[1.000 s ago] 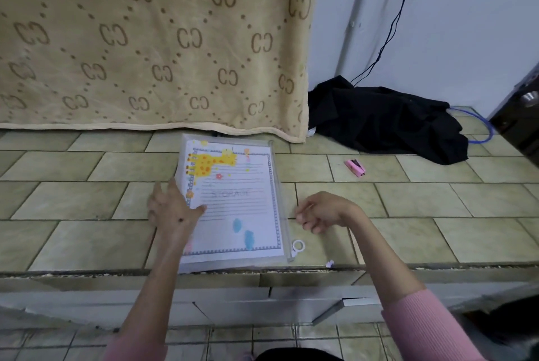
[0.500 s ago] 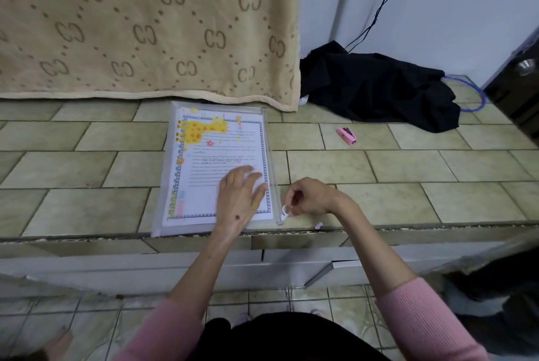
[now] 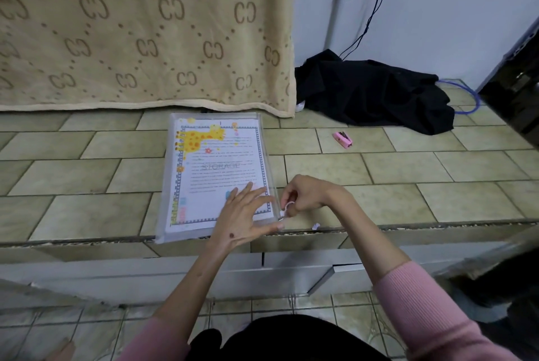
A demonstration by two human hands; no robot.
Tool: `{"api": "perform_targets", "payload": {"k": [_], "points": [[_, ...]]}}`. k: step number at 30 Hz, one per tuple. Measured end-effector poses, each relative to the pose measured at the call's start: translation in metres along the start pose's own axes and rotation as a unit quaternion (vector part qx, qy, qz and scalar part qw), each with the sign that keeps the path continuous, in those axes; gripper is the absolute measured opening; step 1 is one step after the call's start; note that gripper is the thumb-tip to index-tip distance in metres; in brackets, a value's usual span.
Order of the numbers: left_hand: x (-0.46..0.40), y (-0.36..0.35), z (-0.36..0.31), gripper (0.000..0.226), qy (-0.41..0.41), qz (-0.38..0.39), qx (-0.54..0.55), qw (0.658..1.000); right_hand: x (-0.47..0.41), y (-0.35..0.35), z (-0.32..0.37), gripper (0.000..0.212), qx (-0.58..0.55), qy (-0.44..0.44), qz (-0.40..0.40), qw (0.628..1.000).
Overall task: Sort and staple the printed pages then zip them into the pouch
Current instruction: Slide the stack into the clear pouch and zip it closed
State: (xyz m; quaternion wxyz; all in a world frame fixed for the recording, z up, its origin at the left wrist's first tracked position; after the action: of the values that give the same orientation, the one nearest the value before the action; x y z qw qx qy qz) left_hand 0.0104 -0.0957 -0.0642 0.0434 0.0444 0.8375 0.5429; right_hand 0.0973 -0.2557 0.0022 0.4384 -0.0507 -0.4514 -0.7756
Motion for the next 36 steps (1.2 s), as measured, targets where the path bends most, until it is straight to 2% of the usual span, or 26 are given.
{"api": "perform_targets", "payload": {"k": [2,4,6,9,11,13,17,20,22,24,28,29,32,36], "points": [[0.001,0.004,-0.004,0.076,-0.022,-0.028,0.01,0.999,0.001,0.01,0.008,0.015,-0.023,0.005,-0.011,1.0],[0.002,0.014,-0.009,0.052,-0.04,-0.109,0.04,0.992,0.004,0.021,0.016,0.017,-0.086,0.035,-0.026,0.995],[0.003,0.037,-0.015,0.039,-0.001,-0.148,0.076,0.986,0.008,0.033,0.025,0.028,-0.142,0.093,-0.06,0.984],[-0.002,0.081,-0.017,0.022,0.059,-0.196,0.162,0.965,0.007,0.054,0.043,0.041,-0.114,0.159,-0.128,0.972],[-0.007,0.119,-0.021,0.015,0.064,-0.26,0.19,0.944,-0.001,0.068,0.063,0.039,-0.067,0.182,-0.179,0.965],[-0.009,0.156,-0.026,0.006,0.059,-0.313,0.224,0.921,-0.003,0.085,0.087,0.03,-0.066,0.202,-0.225,0.951],[-0.011,0.219,-0.018,0.005,0.027,-0.378,0.275,0.884,0.007,0.125,0.139,0.017,-0.044,0.247,-0.267,0.93],[-0.014,0.242,-0.003,0.008,0.045,-0.43,0.315,0.845,0.011,0.143,0.174,0.023,0.021,0.247,-0.318,0.915],[-0.018,0.248,0.005,0.012,0.052,-0.442,0.339,0.829,0.011,0.148,0.188,0.027,0.078,0.22,-0.357,0.904],[-0.023,0.244,0.016,0.015,0.061,-0.43,0.378,0.817,0.006,0.146,0.195,0.03,0.116,0.202,-0.364,0.902],[-0.029,0.216,0.036,0.014,0.077,-0.433,0.514,0.736,-0.007,0.125,0.186,0.036,0.147,0.156,-0.323,0.922],[-0.029,0.211,0.039,0.016,0.088,-0.433,0.529,0.725,-0.01,0.12,0.182,0.034,0.148,0.147,-0.304,0.929],[-0.028,0.198,0.046,0.018,0.106,-0.425,0.55,0.711,-0.015,0.111,0.182,0.031,0.111,0.175,-0.244,0.947],[-0.031,0.188,0.051,0.011,0.1,-0.407,0.593,0.688,-0.031,0.103,0.216,0.039,-0.003,0.226,-0.255,0.94]]}}
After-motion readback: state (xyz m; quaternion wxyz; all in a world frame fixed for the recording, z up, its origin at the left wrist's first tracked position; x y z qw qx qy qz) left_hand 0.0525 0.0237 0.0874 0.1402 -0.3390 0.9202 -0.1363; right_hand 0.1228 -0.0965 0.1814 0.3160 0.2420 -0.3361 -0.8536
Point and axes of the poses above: each hand's wrist, its own x-axis away from the middle knuckle, its own y-axis out of the back of the hand, z = x × y, the point moved 1 cm from there along -x, towards the middle knuckle, and after that the axes turned 4 degrees about -x, right-handed, at the moved point
